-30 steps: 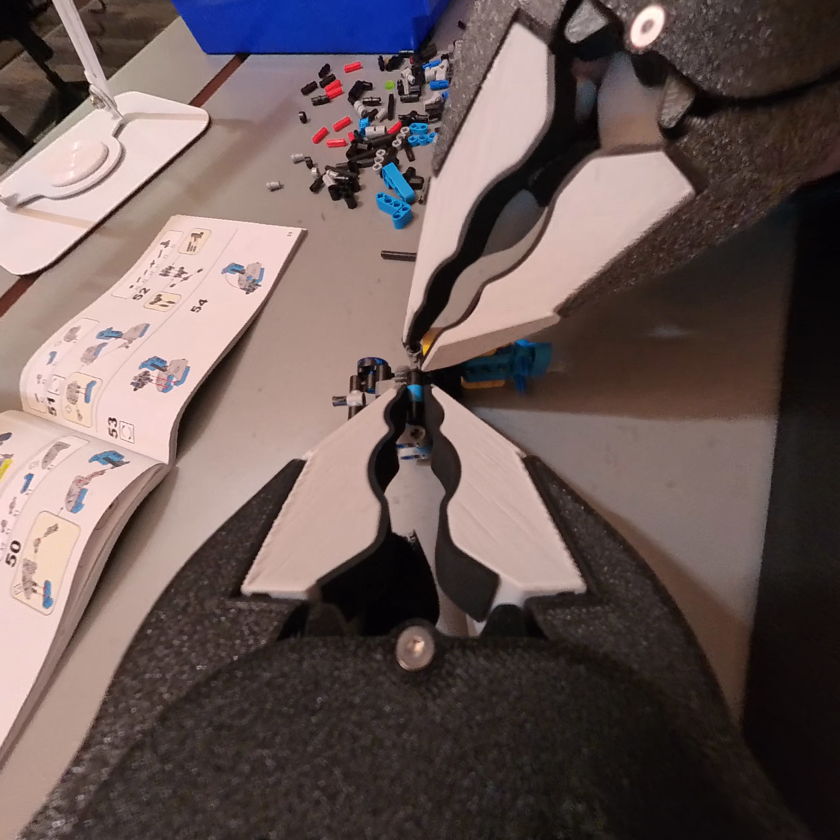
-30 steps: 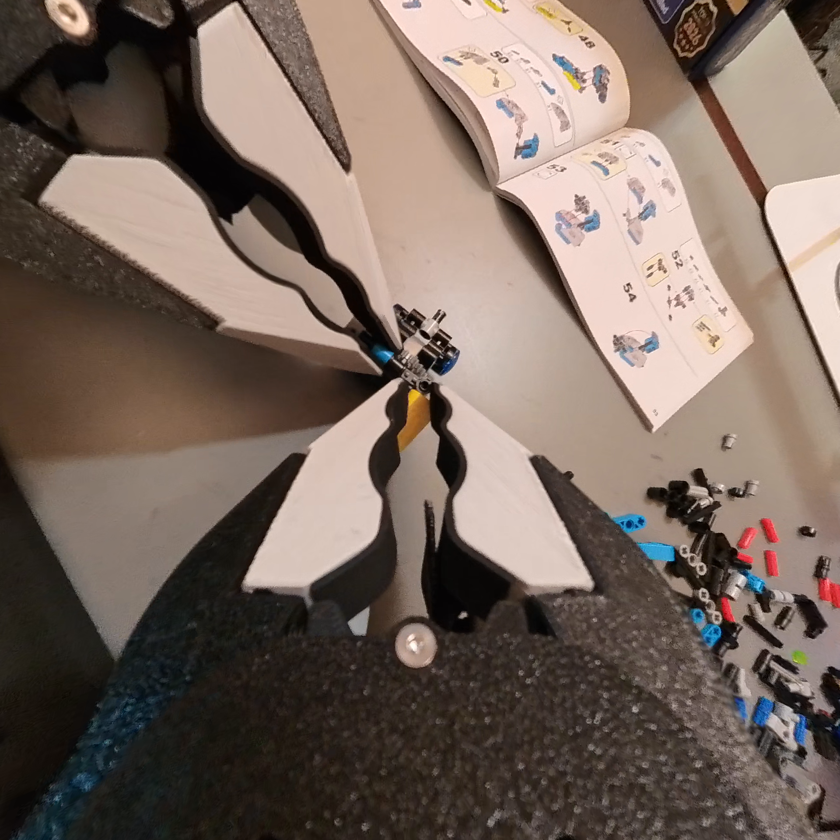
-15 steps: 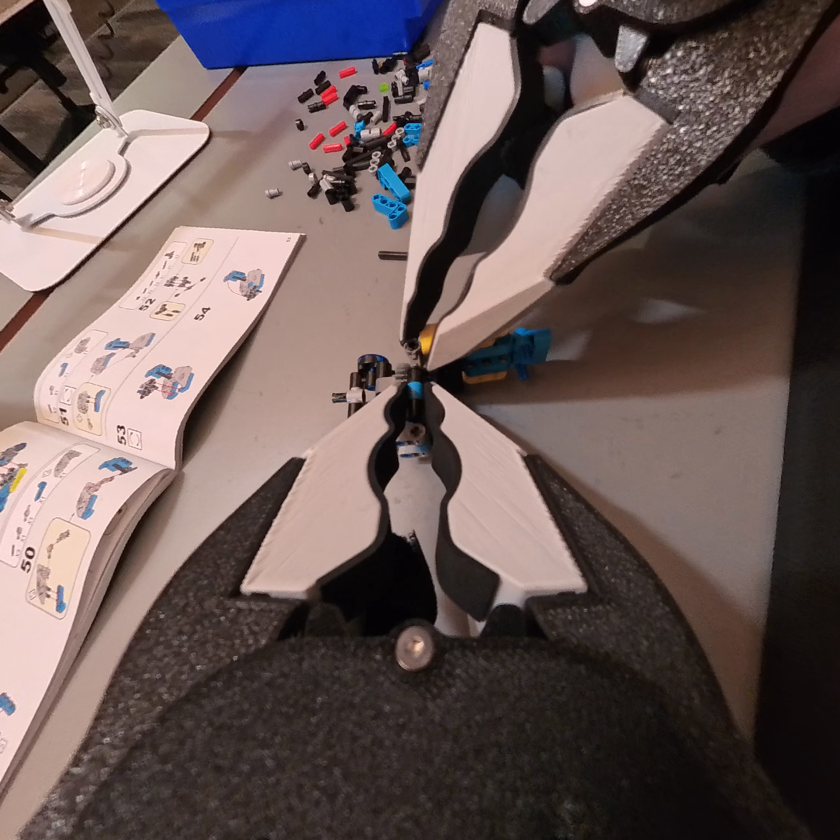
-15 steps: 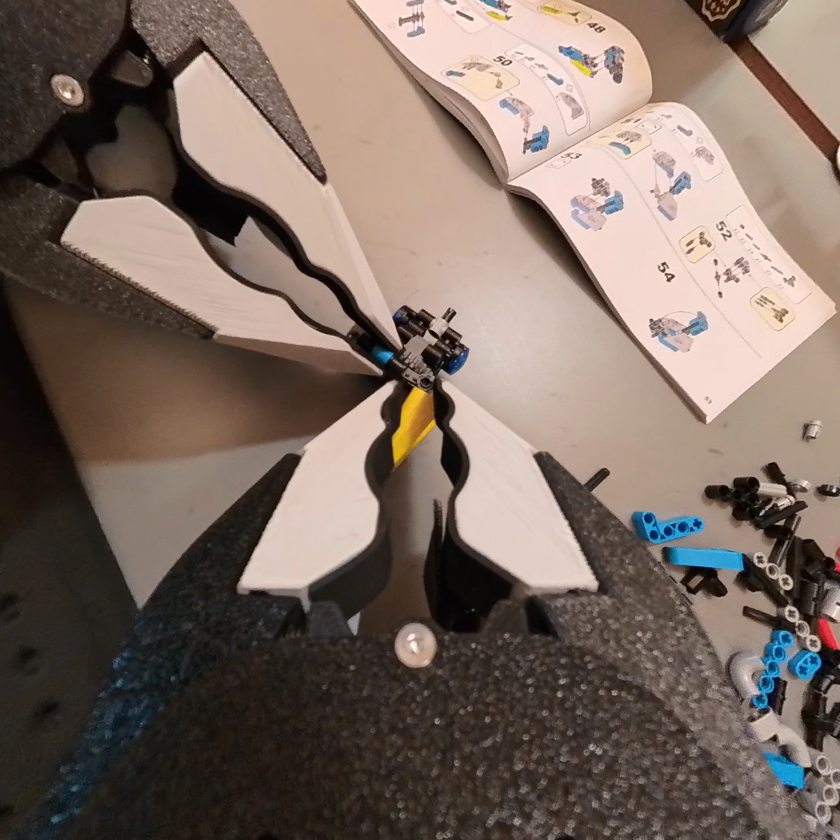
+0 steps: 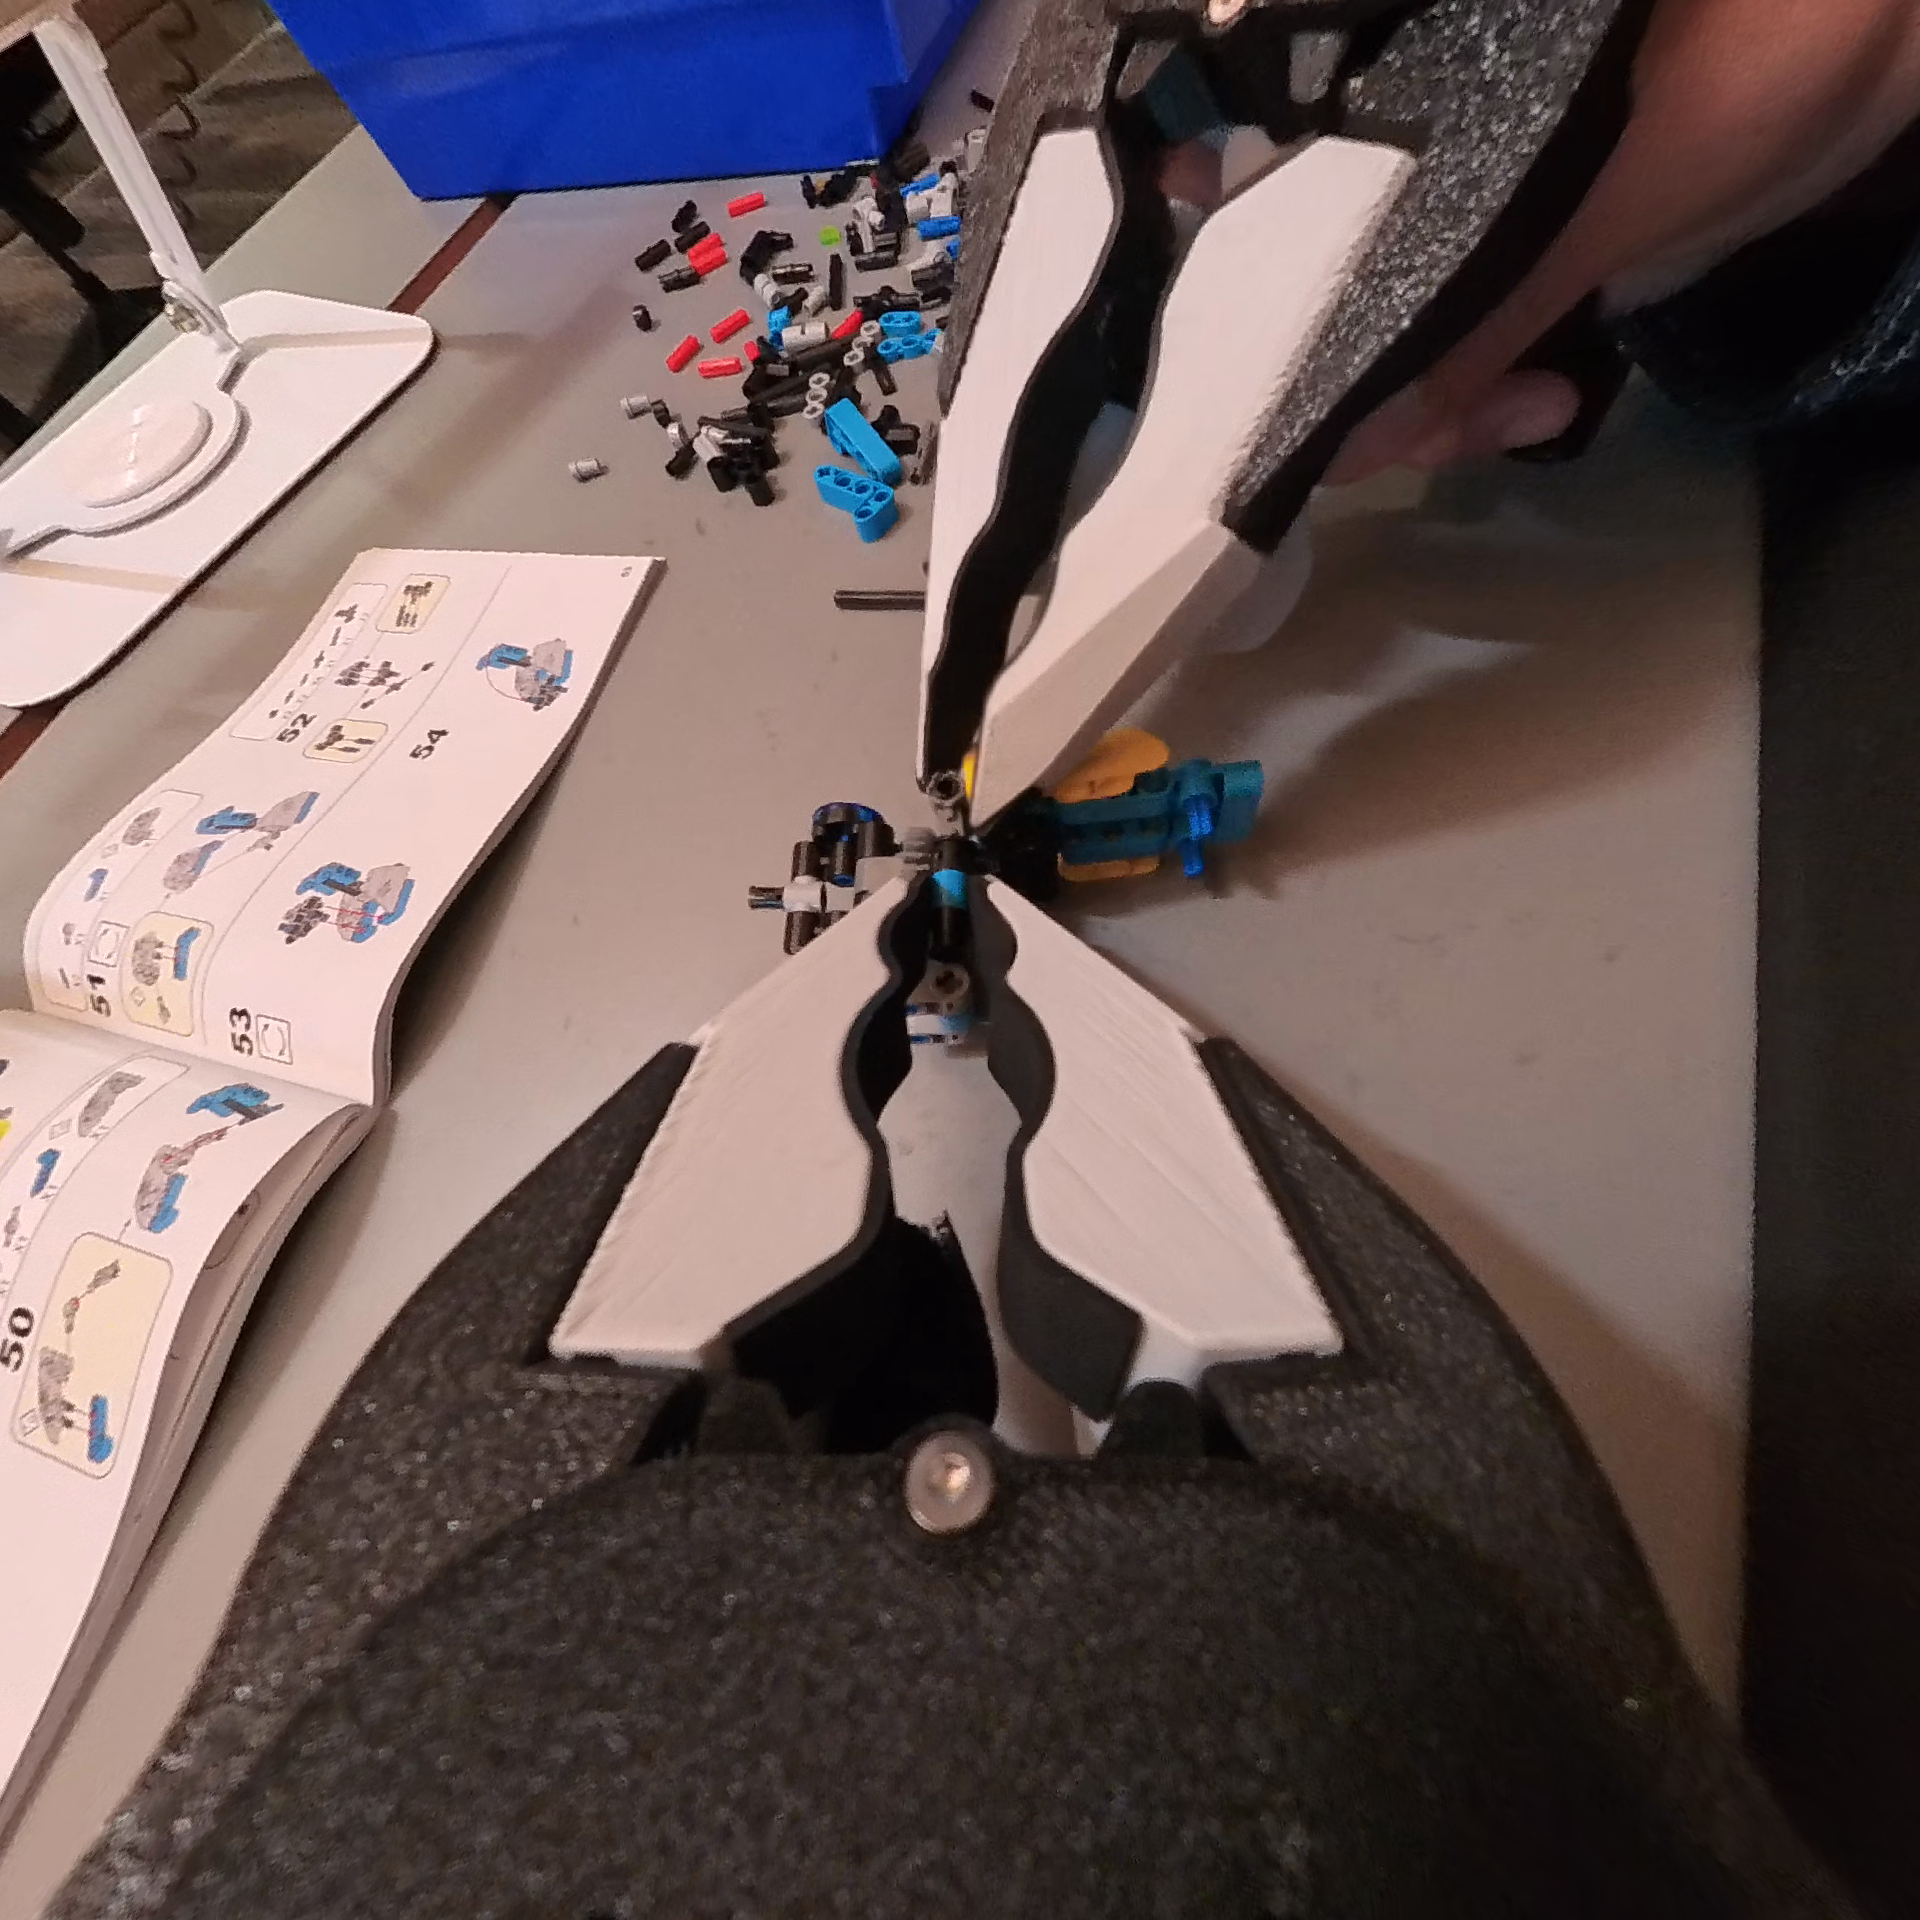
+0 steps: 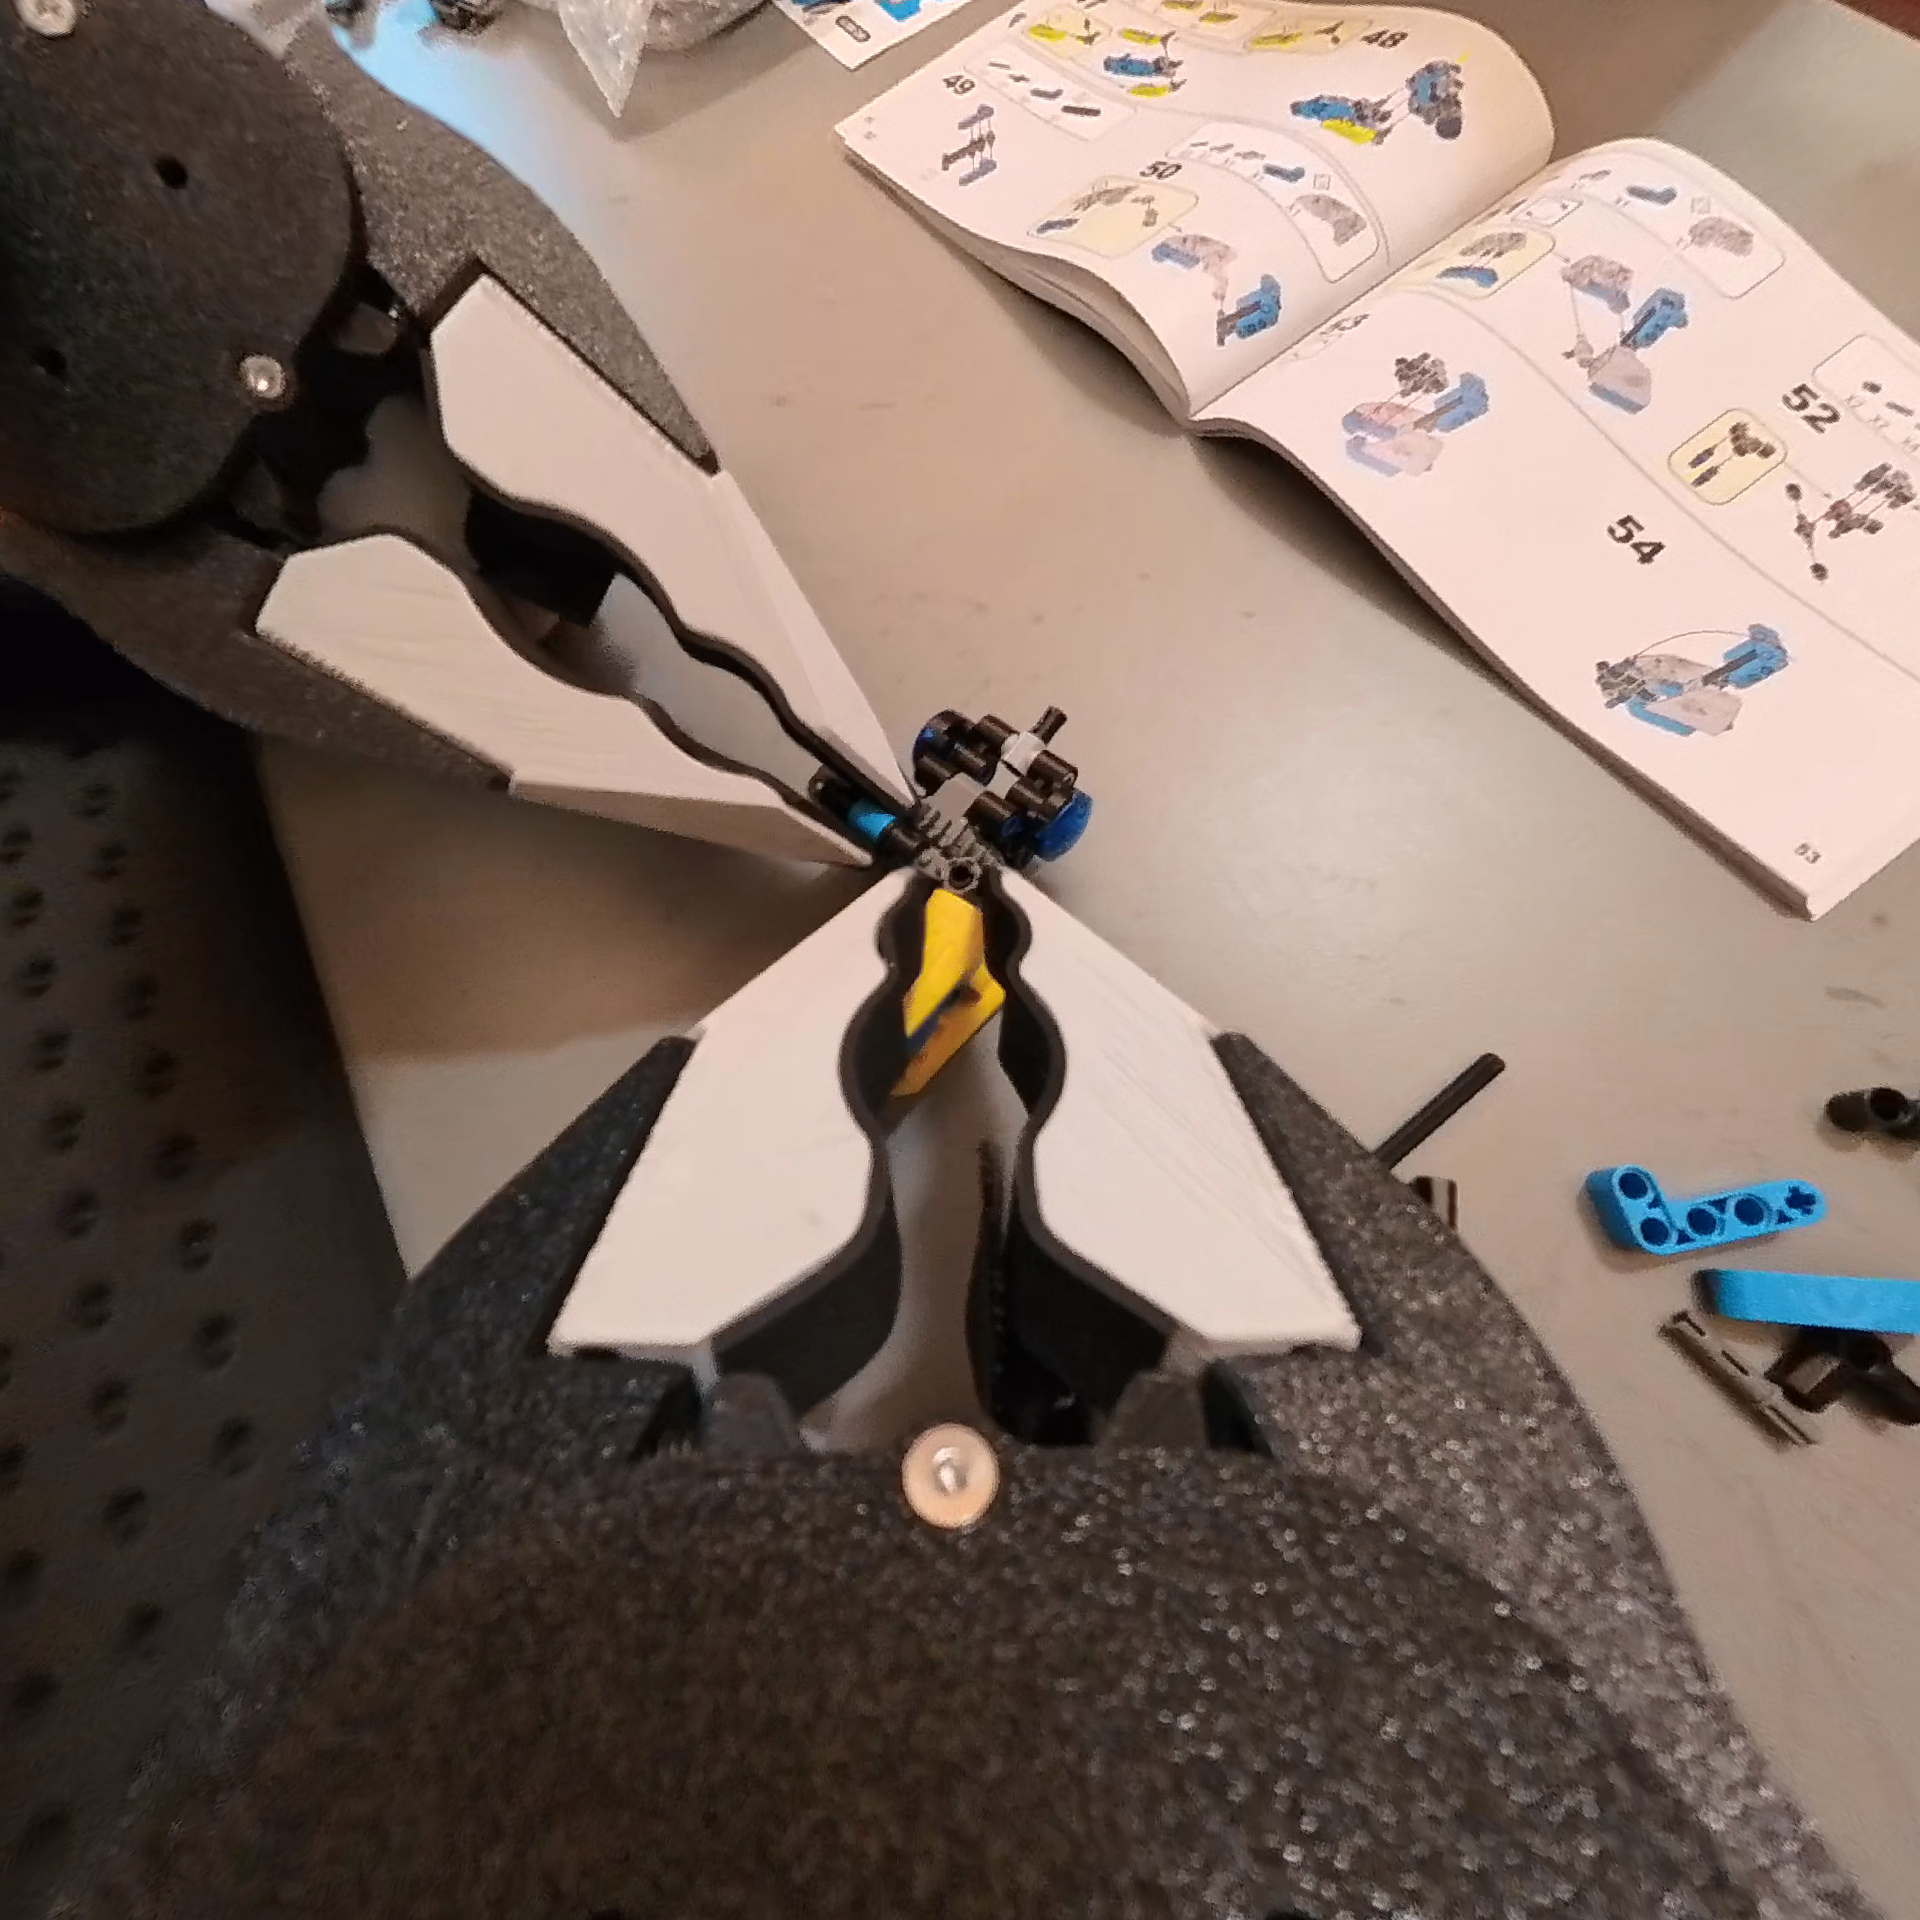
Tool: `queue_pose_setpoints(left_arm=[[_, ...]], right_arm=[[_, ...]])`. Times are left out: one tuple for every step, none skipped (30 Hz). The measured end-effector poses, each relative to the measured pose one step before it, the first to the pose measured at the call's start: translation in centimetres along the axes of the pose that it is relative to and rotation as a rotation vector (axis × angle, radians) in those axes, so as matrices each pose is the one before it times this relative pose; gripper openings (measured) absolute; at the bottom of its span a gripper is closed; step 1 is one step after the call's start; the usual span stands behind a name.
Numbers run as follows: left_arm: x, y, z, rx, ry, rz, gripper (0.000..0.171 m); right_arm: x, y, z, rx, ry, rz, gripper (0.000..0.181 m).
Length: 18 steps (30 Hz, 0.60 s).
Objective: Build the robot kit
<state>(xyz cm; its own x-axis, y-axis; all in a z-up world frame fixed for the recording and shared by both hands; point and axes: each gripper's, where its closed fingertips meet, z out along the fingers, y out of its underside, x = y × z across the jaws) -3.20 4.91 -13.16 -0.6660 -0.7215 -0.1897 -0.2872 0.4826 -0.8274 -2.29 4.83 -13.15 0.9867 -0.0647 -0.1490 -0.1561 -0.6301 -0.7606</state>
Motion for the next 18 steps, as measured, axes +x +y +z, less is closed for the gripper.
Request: queue_pose_setpoints(left_arm=[[-0.001, -0.013, 0.021, -0.00419, -0.0126, 0.0128, 0.006], [-0.004, -0.012, 0.02, -0.00449, -0.0105, 0.0028, 0.006], [-0.016, -0.012, 0.015, -0.00467, -0.0083, -0.0086, 0.006], [-0.023, -0.021, 0.013, -0.00381, -0.0093, -0.0084, 0.006], [-0.007, -0.026, 0.029, -0.00222, -0.011, -0.0054, 0.006], [-0.012, -0.026, 0.03, -0.00186, -0.012, -0.0022, 0.005], [-0.023, -0.023, 0.038, -0.00257, -0.0114, -0.0012, 0.005], [0.006, -0.048, 0.063, -0.00139, -0.0072, -0.0048, 0.005], [-0.039, -0.029, 0.048, 0.00119, -0.0015, -0.0109, 0.005], [-0.053, -0.023, 0.031, 0.00233, 0.0021, -0.0127, 0.005], [-0.054, -0.019, 0.035, 0.00129, 0.0033, -0.0099, 0.005], [-0.043, -0.006, 0.009, 0.00133, 0.0028, -0.011, 0.005], [-0.018, -0.011, 0.012, 0.00087, -0.001, -0.0105, 0.005], [-0.02, -0.02, 0.017, -0.00172, -0.0036, -0.0028, 0.005], [-0.031, -0.003, 0.018, -0.00133, -0.0017, -0.0046, 0.005], [-0.059, -0.039, 0.04, -0.00218, -0.0026, -0.0153, 0.005], [-0.099, -0.022, 0.042, -0.00545, -0.0045, -0.0135, 0.005], [-0.075, -0.001, 0.038, -0.00108, 0.0032, -0.0032, 0.005]], right_arm=[[0.075, -0.035, 0.052, -0.0071, 0.0183, -0.0083, 0.009], [-0.024, 0.04, -0.019, -0.0132, 0.0107, 0.0031, 0.009], [0.005, 0.032, -0.013, -0.0081, 0.0139, 0.0064, 0.009], [0.005, 0.016, -0.002, -0.0046, 0.0051, 0.0155, 0.009], [0.002, 0.027, -0.021, -0.0026, -0.0041, 0.0202, 0.009], [0.019, -0.008, -0.002, -0.0021, -0.0027, 0.0184, 0.009], [0.03, 0.009, 0.011, -0.0035, 0.0028, 0.0146, 0.009], [0.029, 0.034, -0.055, -0.0042, 0.0079, -0.001, 0.009], [0.065, 0.005, -0.002, 0.0034, 0.002, 0.0199, 0.009], [0.061, -0.032, 0.02, 0.0061, -0.0153, 0.0577, 0.009], [0.043, -0.025, 0.004, -0.0002, -0.0061, 0.0269, 0.008], [0.015, -0.017, 0.038, -0.0018, 0.0226, -0.0325, 0.009], [0.007, 0.011, -0.006, -0.0077, 0.0179, -0.0098, 0.009], [-0.001, -0.01, 0.02, -0.0037, 0.0207, -0.0103, 0.008], [0.019, 0.013, 0.004, -0.0057, 0.027, -0.0242, 0.009], [0.03, 0.003, 0.002, -0.0085, 0.0119, 0.0071, 0.009], [0.04, -0.098, 0.07, 0.0004, 0.0152, -0.0003, 0.009], [0.059, -0.081, 0.067, 0.0048, 0.0035, -0.0054, 0.008]])
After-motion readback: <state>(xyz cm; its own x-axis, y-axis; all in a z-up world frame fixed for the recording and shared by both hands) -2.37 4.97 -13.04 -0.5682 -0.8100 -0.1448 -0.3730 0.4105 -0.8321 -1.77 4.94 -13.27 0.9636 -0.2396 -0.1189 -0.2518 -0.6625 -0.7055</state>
